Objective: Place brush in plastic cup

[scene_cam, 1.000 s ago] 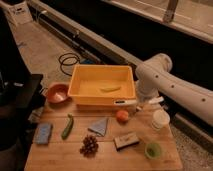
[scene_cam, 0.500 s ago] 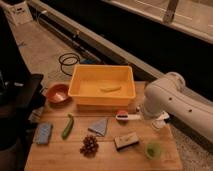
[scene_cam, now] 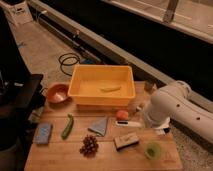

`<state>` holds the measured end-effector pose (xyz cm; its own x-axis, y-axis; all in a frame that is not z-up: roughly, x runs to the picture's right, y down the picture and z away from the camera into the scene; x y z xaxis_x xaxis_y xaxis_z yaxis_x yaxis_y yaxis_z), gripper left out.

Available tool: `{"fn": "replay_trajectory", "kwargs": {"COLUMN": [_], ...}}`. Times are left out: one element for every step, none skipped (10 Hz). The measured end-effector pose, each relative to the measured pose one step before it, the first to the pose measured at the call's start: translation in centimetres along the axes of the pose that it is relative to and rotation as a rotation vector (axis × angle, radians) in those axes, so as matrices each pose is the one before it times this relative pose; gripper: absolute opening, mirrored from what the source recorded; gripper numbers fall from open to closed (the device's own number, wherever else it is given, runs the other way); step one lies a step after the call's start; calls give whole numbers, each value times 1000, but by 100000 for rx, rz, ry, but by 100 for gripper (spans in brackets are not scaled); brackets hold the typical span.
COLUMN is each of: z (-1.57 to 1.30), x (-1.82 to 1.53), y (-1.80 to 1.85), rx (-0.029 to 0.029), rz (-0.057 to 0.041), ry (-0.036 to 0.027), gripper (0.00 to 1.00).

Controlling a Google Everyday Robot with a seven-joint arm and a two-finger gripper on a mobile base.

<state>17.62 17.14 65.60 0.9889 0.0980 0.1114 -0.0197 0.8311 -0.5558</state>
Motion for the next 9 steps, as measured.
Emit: {"fn": "replay_trajectory", "kwargs": {"z": [56,-3,5,53,124,115,41,97,141], "x": [60,19,-4,-33,-38,42,-44,-182,-166], "y": [43,1,-5,22,260,724,794,1663,953], "rx": [-94,13,-4,-59,514,273,212,58,39], "rz": [138,32,-24,-206,355,262,184,240,21], "ry": [-56,16,26,164,1038,1025,795,1266,779], "gripper": [0,0,0,0,0,0,0,0,0]}}
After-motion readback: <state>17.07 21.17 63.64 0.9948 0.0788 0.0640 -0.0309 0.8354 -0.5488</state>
